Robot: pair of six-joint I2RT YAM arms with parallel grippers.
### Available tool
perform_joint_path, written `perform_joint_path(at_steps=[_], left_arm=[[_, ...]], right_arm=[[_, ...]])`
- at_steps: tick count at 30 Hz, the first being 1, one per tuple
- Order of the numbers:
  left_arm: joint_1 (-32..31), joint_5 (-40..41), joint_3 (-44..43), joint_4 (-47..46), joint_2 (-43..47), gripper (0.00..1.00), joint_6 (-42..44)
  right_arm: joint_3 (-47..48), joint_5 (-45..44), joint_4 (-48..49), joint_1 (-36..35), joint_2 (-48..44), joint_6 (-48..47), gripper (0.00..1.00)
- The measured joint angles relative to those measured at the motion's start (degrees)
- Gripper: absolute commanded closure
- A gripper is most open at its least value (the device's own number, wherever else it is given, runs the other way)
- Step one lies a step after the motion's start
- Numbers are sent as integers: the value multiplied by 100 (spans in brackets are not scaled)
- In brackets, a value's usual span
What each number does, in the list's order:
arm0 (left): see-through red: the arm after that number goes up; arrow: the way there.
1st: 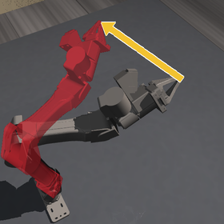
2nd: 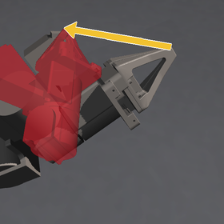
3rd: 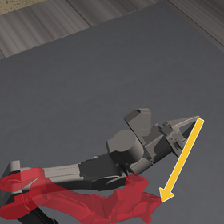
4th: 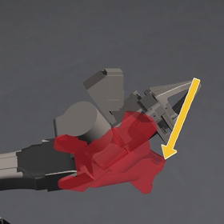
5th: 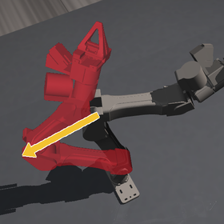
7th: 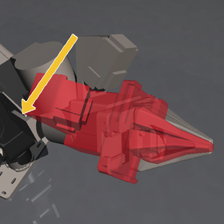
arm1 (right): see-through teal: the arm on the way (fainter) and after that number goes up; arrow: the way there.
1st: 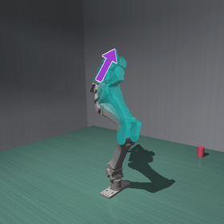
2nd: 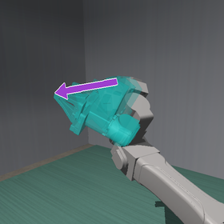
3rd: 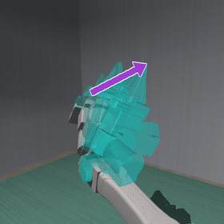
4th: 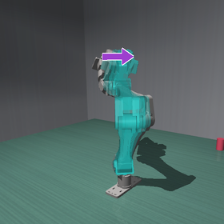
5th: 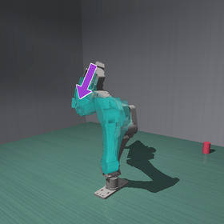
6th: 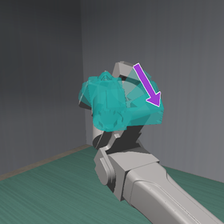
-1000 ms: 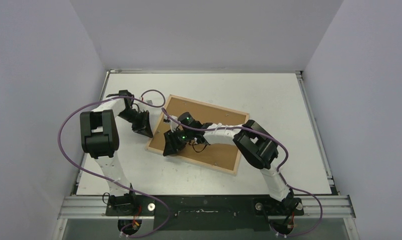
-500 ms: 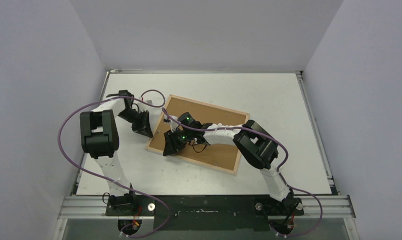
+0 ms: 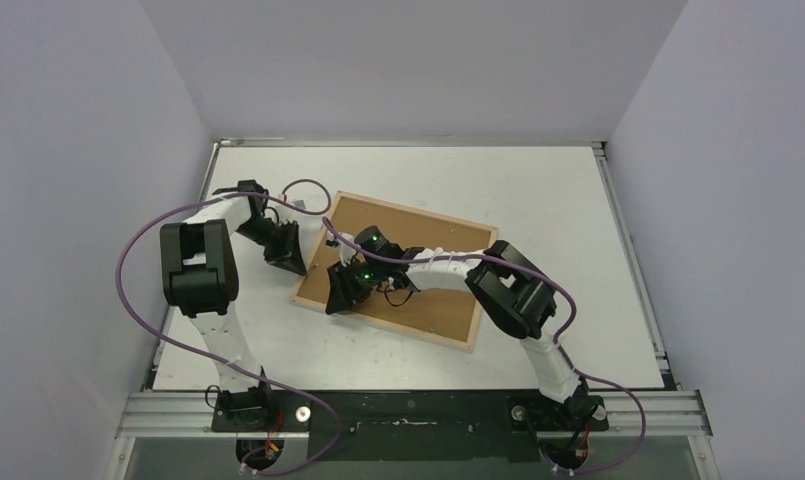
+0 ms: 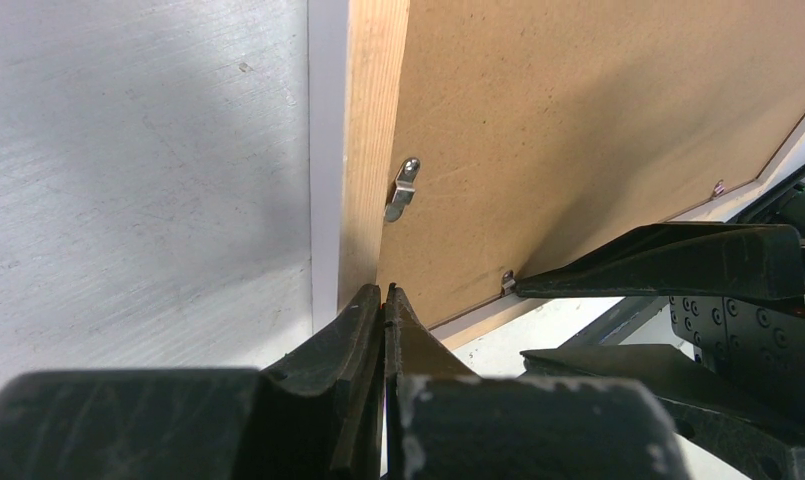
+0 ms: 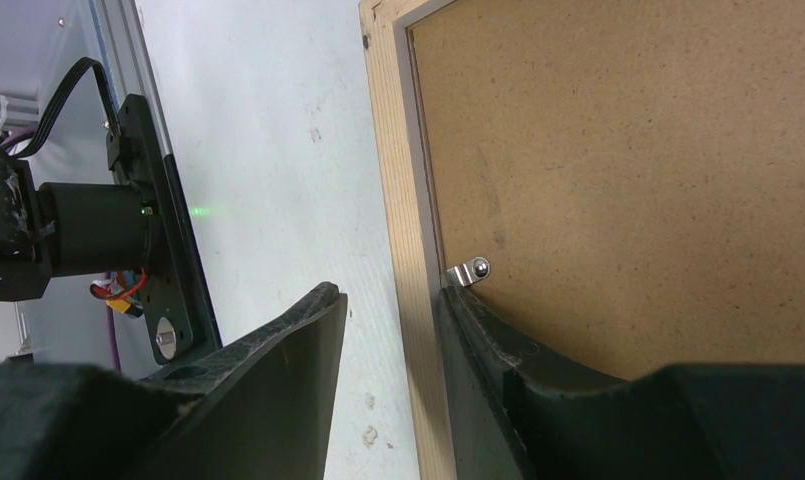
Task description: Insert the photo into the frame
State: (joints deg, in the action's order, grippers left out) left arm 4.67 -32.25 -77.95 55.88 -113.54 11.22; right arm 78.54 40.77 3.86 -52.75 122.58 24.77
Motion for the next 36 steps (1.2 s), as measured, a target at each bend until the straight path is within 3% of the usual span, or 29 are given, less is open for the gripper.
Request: perform_joint_path(at_steps=[13,23,36], left_arm=[[0,-26,0,4,0,100,4],[136,-271,20,87,0,100,48],[487,-304,114,85,0,100,232]], right_arm=[[-223,33,605,114,-33,627,44],[-155,-946,1357,365,-33,1491,43],[719,-2116,1202,-17,339,1971,43]])
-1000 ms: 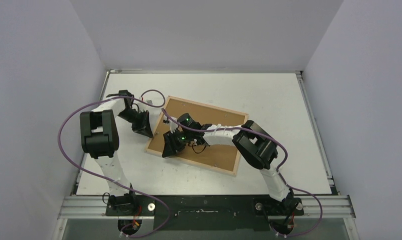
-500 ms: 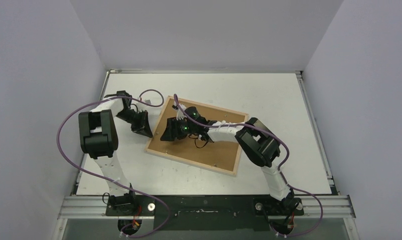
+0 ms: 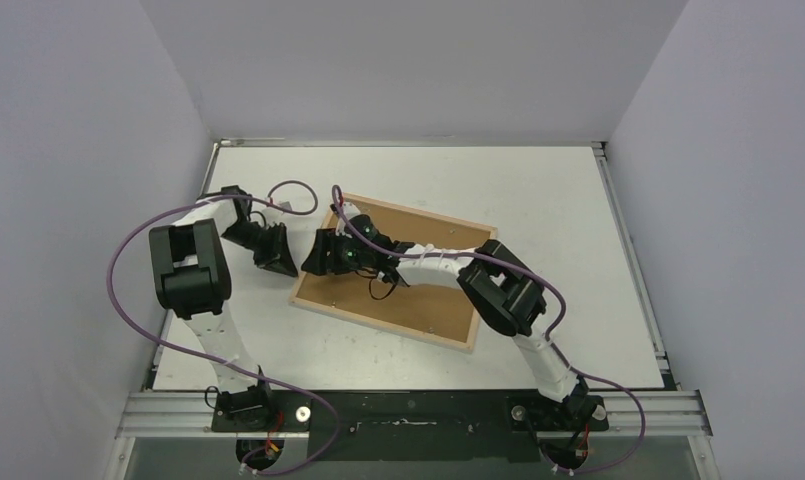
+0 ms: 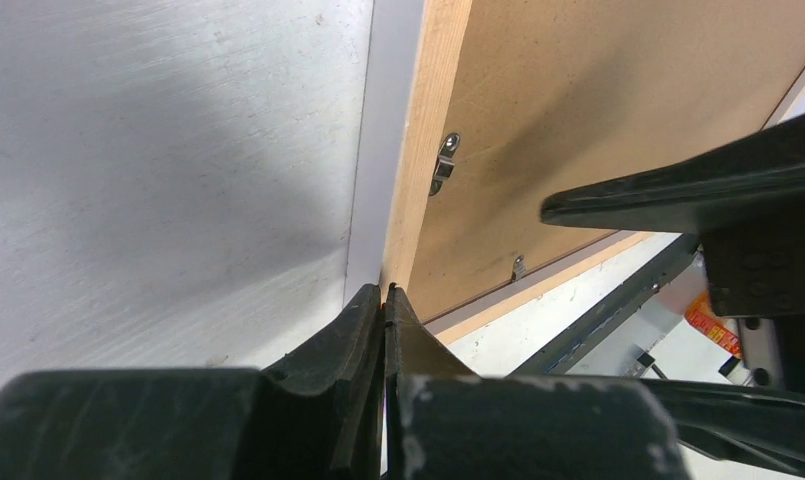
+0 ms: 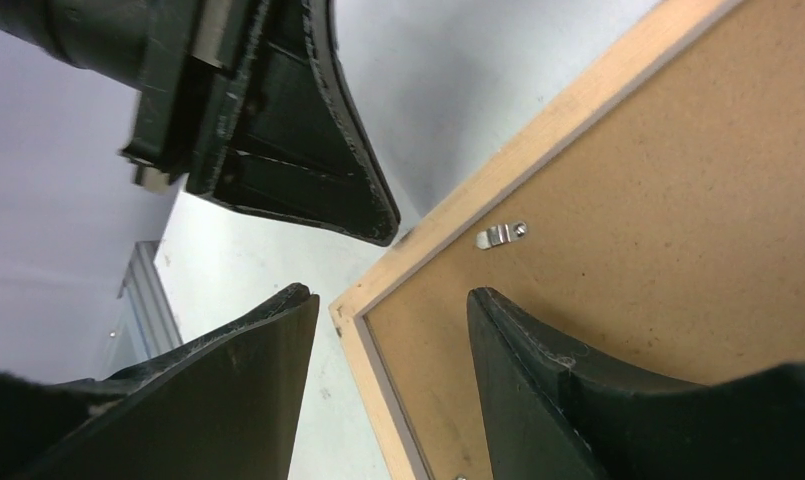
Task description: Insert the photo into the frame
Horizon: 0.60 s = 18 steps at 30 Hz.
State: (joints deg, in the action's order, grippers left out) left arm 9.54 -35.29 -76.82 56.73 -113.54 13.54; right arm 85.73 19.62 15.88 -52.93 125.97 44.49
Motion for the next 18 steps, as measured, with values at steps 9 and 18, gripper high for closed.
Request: perform_joint_path(at_steps=[9,18], left_arm=[[-7,-111,160,-122,0,90,22],[-9,-127,181,-256,-111,93,-24]], right_arm=[[96,-374,-361,-223,247,-7,44],[179,-573,-310,-229,337,-7,44]])
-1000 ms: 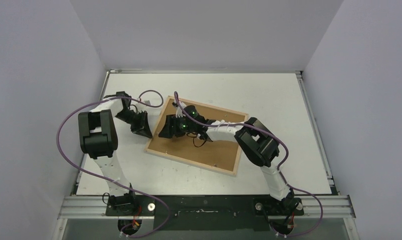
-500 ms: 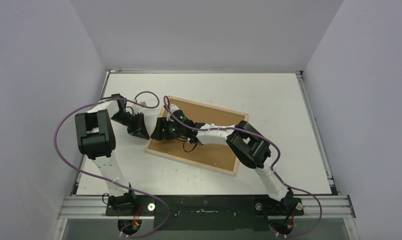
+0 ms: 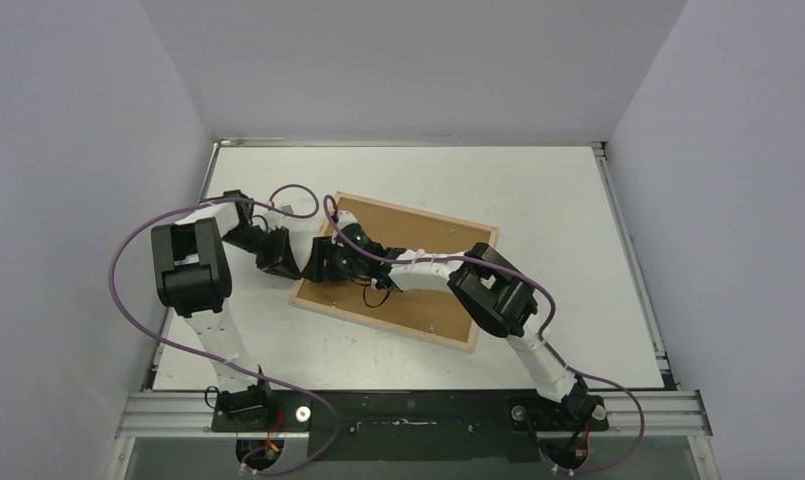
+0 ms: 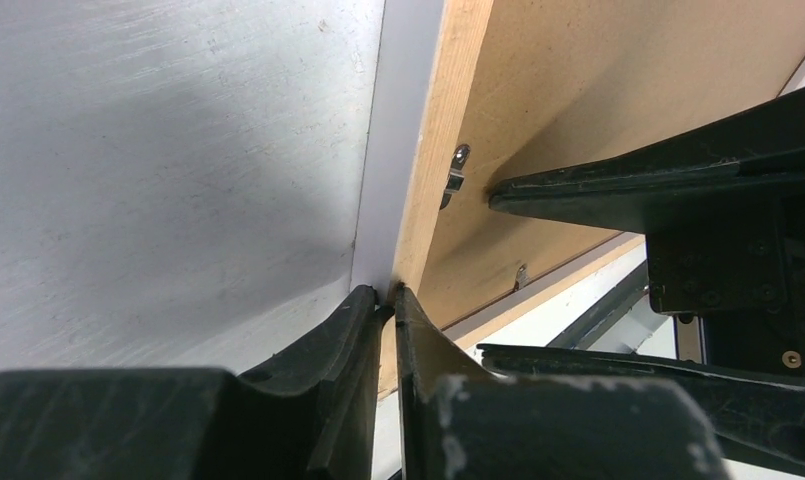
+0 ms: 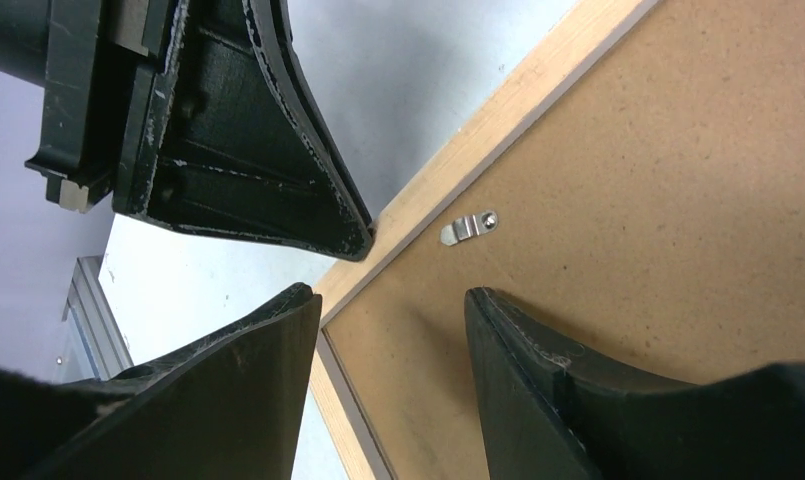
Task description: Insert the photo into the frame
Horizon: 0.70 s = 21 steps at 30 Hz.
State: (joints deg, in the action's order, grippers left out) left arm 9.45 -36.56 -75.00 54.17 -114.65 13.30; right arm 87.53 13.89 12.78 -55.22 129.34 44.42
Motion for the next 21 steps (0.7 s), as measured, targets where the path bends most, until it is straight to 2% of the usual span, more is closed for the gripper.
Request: perform_joint_path(at_steps=[6,21], left_arm=[[4,-66,24,-24,-4,100,-63],[2,-177,42,-35,-28,100,-61]], right_arm=[[149,-50,37,0,109,0,44],[514,-103,-11,-2,356,0,44]])
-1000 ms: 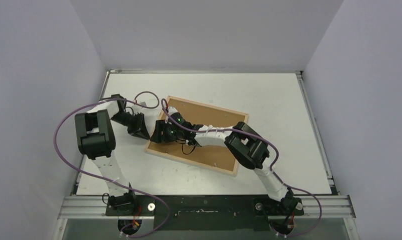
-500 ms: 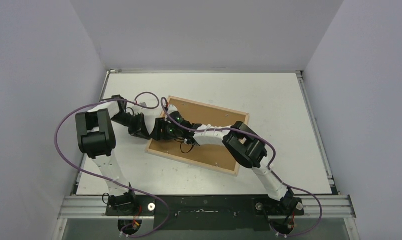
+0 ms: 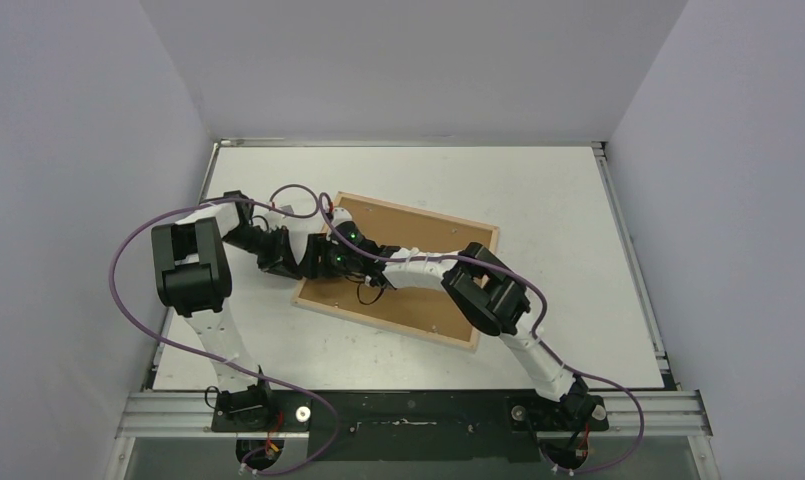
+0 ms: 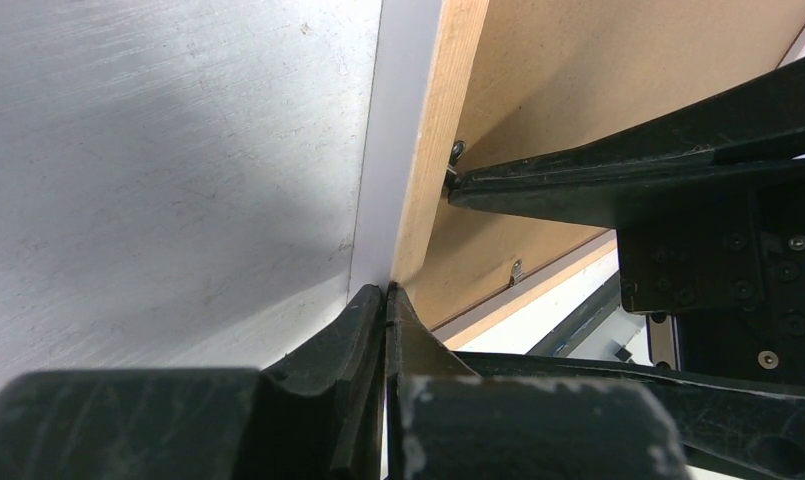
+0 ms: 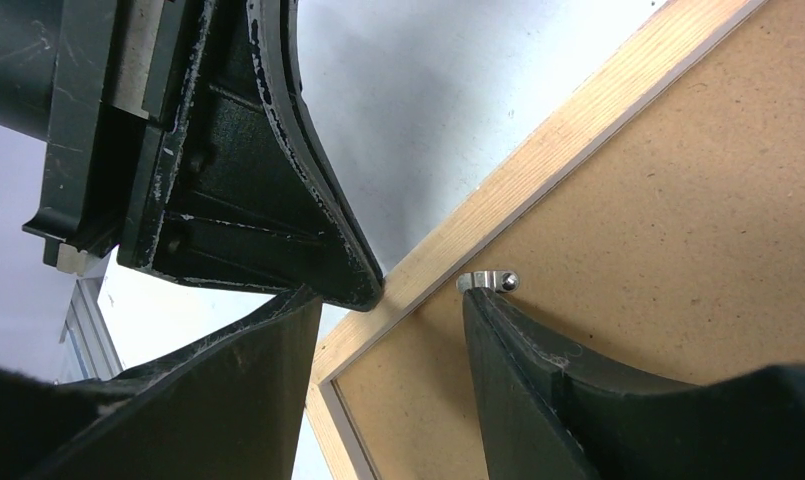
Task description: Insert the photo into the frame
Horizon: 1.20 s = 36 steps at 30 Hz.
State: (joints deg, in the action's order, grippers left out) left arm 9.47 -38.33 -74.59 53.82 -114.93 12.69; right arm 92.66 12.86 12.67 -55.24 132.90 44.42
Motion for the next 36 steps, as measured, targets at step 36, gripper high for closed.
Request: perform_joint_path(at_steps=[36], left_arm=[[13,-59,-35,61,-7,95,0]], right_arm=[[-1453,-511,396,-28,-1292,-236,28]])
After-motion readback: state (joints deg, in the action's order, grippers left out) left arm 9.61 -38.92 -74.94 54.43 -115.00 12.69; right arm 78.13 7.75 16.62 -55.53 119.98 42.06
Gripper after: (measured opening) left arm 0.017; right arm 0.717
